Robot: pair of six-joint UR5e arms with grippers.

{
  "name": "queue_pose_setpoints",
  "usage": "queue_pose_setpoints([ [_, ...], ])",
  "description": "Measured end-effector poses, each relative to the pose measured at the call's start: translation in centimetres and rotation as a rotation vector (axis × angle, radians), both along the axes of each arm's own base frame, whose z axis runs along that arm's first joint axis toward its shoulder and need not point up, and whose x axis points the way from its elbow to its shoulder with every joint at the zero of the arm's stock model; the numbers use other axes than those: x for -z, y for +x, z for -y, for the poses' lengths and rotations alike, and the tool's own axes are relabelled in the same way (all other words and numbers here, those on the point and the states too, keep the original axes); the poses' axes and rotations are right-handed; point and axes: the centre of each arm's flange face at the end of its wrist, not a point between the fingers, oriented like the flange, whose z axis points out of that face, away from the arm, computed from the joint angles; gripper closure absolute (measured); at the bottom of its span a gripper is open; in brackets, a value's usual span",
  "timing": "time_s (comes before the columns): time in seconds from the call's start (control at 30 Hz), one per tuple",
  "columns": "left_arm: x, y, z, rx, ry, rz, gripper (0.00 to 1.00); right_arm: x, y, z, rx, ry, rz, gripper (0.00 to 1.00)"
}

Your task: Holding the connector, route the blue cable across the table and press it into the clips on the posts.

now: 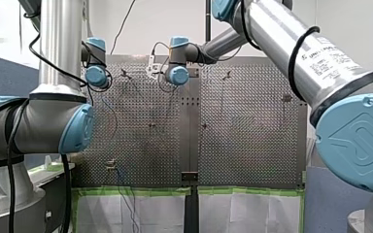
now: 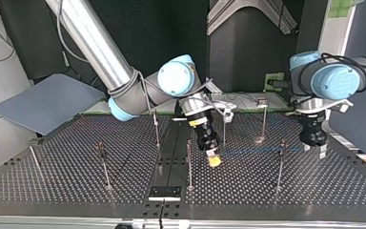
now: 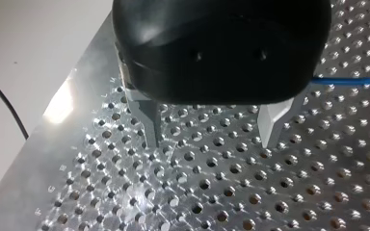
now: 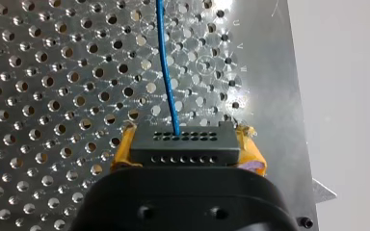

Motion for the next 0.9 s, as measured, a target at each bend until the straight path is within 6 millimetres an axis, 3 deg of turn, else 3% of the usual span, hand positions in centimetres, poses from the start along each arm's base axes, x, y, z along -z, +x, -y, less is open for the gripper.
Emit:
queue_pose_setpoints([
  [0.37, 0.8, -5.2, 1.1, -0.072, -0.005, -0.097, 0.00, 0.1, 0.1, -0.2, 0.019, 0.006, 0.002, 1.00],
  [0.57, 1.1, -8.0, 2.8, -0.027, -0.024, -0.141, 0.00, 0.1, 0.2, -0.5, 0.019, 0.006, 0.001, 1.00],
  [0.9, -2.1, -10.8, 5.9, 0.117, -0.013, -0.092, 0.00, 0.1, 0.3, -0.7, 0.019, 0.008, 0.000, 1.00],
])
